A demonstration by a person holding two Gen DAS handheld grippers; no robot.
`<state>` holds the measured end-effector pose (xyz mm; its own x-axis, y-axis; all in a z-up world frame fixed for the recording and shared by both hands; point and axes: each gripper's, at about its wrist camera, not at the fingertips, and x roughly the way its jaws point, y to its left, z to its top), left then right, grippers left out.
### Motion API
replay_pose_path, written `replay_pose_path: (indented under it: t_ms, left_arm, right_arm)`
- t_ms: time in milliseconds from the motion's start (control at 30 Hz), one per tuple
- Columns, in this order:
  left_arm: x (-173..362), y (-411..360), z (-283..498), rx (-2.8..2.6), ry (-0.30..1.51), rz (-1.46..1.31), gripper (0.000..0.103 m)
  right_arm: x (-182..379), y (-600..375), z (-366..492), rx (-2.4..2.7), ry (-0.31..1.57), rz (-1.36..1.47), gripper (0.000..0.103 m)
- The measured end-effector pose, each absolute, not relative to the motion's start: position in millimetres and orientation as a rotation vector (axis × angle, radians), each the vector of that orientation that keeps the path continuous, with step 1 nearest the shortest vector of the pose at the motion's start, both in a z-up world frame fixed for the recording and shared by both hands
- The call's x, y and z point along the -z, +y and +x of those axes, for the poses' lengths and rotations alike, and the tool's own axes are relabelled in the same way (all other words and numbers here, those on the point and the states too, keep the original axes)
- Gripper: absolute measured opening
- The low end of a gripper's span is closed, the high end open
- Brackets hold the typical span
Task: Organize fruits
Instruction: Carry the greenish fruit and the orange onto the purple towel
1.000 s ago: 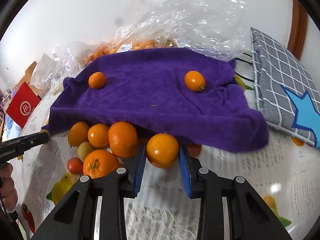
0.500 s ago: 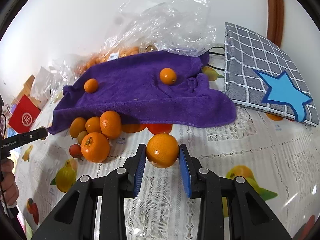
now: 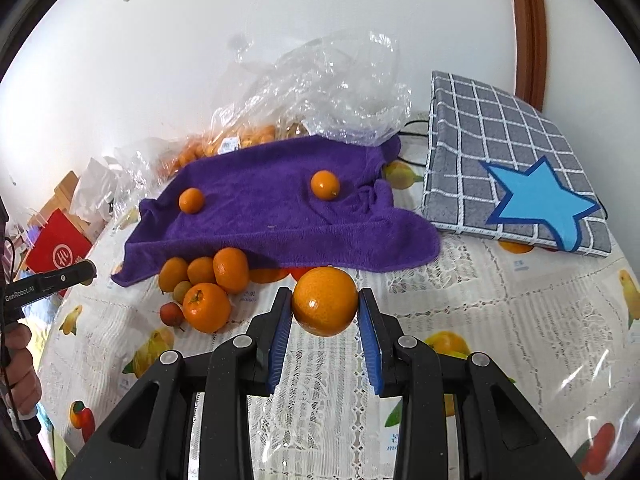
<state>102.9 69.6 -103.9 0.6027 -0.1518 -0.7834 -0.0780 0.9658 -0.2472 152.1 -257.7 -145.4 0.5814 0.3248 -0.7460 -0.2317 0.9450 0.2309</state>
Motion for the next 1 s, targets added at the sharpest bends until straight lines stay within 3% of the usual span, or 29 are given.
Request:
replay_pose_path:
  t_ms: [1000]
  left_arm:
    - [87.6, 66.4, 120.0, 0.063, 0.895, -0.293, 0.025]
  right_arm:
    - [98.8, -246.3, 148.2, -0.333, 0.794, 0.063, 0.033]
